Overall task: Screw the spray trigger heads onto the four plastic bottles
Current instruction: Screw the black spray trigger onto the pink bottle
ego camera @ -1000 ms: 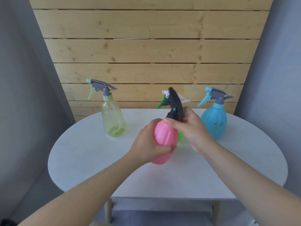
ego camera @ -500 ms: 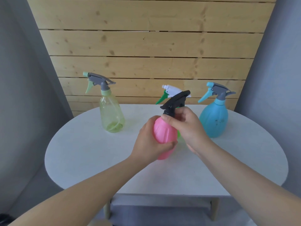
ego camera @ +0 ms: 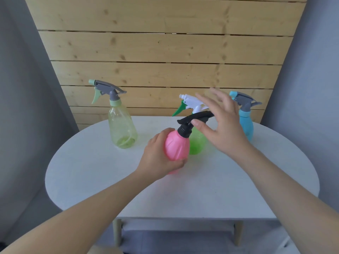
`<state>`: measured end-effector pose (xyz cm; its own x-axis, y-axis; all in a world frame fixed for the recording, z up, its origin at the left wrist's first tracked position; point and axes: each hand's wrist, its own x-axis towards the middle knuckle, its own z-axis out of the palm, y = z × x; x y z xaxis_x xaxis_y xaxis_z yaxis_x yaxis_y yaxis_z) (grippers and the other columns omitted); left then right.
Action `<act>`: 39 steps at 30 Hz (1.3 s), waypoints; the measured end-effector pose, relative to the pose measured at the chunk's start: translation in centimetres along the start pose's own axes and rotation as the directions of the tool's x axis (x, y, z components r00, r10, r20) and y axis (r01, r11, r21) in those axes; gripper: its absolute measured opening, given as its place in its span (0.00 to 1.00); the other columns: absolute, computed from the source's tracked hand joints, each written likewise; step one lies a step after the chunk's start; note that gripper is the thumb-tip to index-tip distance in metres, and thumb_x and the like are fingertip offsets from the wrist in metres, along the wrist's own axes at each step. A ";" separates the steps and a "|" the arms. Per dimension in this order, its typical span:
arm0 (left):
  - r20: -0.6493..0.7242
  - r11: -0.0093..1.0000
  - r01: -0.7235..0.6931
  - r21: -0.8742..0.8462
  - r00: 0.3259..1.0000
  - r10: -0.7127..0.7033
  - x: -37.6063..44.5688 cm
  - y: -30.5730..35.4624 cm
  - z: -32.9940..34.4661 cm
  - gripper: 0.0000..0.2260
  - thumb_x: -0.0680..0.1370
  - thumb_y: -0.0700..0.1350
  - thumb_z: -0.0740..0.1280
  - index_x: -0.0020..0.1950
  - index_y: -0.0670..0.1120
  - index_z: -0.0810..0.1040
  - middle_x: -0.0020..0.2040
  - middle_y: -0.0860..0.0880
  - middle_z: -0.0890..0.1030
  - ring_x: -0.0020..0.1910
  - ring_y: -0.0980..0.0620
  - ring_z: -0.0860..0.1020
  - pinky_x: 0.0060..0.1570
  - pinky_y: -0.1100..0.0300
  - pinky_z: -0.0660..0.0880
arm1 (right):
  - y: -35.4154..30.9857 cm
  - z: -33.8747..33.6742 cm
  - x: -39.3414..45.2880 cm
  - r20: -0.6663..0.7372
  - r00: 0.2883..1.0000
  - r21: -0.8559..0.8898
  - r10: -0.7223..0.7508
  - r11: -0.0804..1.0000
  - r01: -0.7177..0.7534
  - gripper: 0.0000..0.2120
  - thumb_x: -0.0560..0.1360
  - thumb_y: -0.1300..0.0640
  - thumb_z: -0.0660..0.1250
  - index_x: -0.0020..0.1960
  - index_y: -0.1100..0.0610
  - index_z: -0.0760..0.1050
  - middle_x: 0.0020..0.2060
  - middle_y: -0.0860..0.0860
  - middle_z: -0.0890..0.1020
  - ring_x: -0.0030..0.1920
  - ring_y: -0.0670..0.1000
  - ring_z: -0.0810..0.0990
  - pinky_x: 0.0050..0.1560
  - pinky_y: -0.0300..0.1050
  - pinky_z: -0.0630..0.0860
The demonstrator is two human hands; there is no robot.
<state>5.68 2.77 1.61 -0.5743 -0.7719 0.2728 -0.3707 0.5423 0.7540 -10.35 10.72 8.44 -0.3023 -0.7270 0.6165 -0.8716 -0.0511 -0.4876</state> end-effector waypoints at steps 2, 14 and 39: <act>-0.021 0.996 -0.026 0.083 0.999 0.028 0.2 -0.3 -0.4 0.36 0.60 0.52 0.75 0.65 0.56 0.65 0.60 0.53 0.74 0.58 0.48 0.71 0.56 0.48 0.72 | 0.2 -0.5 0.2 0.100 0.994 -0.002 0.039 0.999 -0.039 0.16 0.74 0.50 0.66 0.61 0.46 0.76 0.59 0.49 0.79 0.59 0.54 0.74 0.59 0.48 0.69; -0.153 0.760 -0.146 0.633 0.939 0.307 1.2 -0.7 -2.3 0.39 0.56 0.54 0.77 0.65 0.49 0.72 0.58 0.46 0.77 0.53 0.38 0.74 0.51 0.48 0.66 | 0.8 -2.4 -0.2 0.614 0.783 0.396 0.099 0.819 -0.414 0.14 0.77 0.55 0.61 0.62 0.49 0.74 0.42 0.51 0.85 0.40 0.48 0.85 0.37 0.35 0.77; -0.015 0.864 -0.206 0.460 0.971 0.239 0.5 0.9 0.0 0.36 0.59 0.59 0.72 0.65 0.55 0.68 0.55 0.52 0.78 0.52 0.46 0.73 0.48 0.58 0.62 | 0.2 -1.2 0.8 0.030 0.966 0.187 0.255 0.948 -0.256 0.20 0.71 0.39 0.64 0.39 0.55 0.83 0.18 0.50 0.75 0.26 0.57 0.74 0.33 0.49 0.75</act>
<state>5.05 2.83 2.40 -0.6356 -0.6244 0.4539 -0.5377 0.7800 0.3201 -11.29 10.96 9.60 -0.5032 -0.7361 0.4527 -0.6767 0.0098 -0.7362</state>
